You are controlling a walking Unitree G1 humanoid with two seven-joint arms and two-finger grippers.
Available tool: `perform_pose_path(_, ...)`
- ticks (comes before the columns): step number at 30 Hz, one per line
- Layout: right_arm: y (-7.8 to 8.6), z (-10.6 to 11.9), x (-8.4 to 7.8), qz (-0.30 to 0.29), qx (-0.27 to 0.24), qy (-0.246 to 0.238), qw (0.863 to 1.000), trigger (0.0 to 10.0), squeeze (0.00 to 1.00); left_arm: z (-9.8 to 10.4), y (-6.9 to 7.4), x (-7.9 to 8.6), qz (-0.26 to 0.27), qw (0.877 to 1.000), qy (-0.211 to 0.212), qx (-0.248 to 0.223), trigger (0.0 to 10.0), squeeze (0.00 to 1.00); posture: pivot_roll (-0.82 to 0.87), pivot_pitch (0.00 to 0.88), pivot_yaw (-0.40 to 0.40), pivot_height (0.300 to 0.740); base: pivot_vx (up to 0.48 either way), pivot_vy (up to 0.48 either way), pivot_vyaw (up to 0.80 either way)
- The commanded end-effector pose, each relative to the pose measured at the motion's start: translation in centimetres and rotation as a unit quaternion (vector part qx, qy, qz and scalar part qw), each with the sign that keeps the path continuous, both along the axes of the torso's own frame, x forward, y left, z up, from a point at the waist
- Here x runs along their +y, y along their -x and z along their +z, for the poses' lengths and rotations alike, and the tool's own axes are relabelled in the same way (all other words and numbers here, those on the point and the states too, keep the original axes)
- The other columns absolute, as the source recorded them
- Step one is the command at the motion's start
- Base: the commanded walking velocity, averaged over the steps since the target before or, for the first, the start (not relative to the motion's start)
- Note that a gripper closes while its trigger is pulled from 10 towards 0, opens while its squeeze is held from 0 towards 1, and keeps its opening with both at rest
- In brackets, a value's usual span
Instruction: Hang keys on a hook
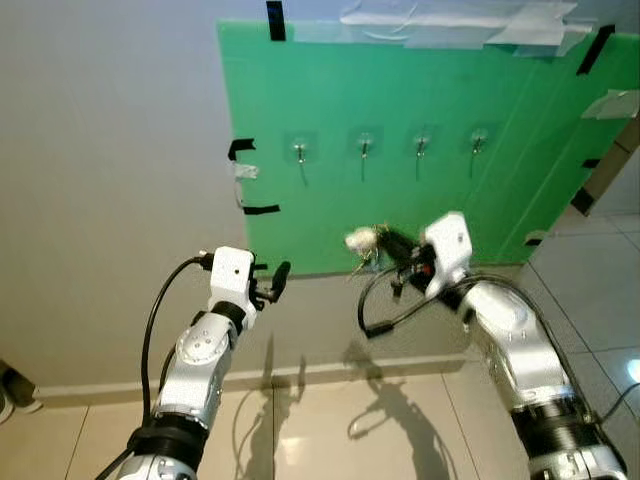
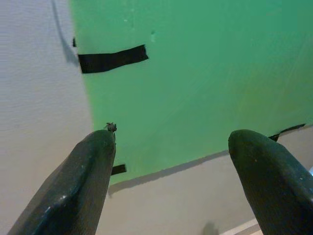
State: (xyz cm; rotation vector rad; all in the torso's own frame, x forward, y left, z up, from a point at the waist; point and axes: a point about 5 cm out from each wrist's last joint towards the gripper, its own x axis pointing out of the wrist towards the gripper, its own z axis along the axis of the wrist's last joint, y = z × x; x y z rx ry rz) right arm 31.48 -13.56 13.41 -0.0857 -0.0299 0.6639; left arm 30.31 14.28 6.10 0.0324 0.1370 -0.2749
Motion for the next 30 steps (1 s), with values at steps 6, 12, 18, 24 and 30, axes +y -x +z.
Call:
perform_pose_path(6,-1.1,0.6,0.6,0.014,0.014,-0.033,0.999,0.0,0.00,-0.2,0.2,-1.0,-0.021,1.000,-0.010,0.003,10.0,0.00,-0.01,0.000,-0.009,0.740,0.000,0.000,0.00)
perform_pose_path(12,-1.8,1.2,1.7,0.034,0.020,-0.049,0.998,0.0,0.00,-0.2,0.8,-1.0,-0.026,1.000,-0.006,0.001,10.0,0.00,0.01,0.000,-0.039,0.740,0.000,0.000,0.00)
perform_pose_path(18,-2.1,1.8,2.2,0.055,0.019,-0.054,0.997,0.0,0.00,-0.4,1.2,-1.3,-0.022,1.000,0.004,0.004,10.0,0.00,0.02,0.000,-0.065,0.740,0.000,0.000,0.00)
perform_pose_path(24,-2.5,2.4,3.3,0.088,0.017,-0.059,0.994,0.0,0.00,-0.4,1.5,-1.6,-0.026,1.000,0.007,0.004,10.0,0.00,0.04,0.000,-0.074,0.740,0.000,0.000,0.00)
perform_pose_path(30,-3.6,2.6,4.3,0.113,0.036,-0.081,0.990,0.0,0.00,-0.4,1.5,-1.8,-0.032,0.999,0.006,0.008,10.0,0.00,0.06,0.000,-0.072,0.740,0.000,0.000,0.00)
